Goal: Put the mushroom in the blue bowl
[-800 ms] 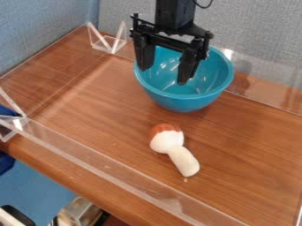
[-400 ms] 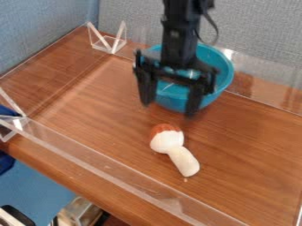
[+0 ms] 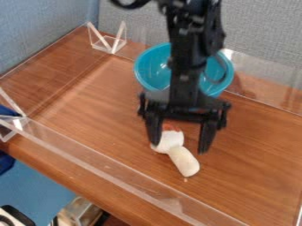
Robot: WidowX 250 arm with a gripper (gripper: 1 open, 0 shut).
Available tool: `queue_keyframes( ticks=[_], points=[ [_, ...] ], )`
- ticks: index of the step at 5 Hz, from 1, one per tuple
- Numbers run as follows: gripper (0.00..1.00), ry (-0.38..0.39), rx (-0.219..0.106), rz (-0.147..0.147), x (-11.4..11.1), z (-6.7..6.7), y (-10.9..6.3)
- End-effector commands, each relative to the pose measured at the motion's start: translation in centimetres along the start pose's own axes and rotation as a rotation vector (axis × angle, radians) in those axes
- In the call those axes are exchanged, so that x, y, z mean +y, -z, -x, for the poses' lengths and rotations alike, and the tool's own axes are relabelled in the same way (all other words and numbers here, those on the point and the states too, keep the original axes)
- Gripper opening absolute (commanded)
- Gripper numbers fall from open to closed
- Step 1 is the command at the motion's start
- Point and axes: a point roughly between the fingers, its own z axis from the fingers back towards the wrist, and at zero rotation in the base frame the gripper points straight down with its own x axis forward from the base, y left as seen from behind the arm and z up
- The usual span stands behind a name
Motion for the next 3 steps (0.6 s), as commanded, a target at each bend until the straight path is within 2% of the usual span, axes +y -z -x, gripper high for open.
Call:
queue_keyframes(
  ticks=[1, 2, 3],
  points=[
    [1.0, -0.093, -0.051, 0.04, -0.4, 0.1, 0.6],
    [1.0, -0.219, -0.067, 0.05, -0.3, -0.2, 1.9],
    [1.0, -0.283, -0.078, 0.043, -0.3, -0.6, 3.2]
  ],
)
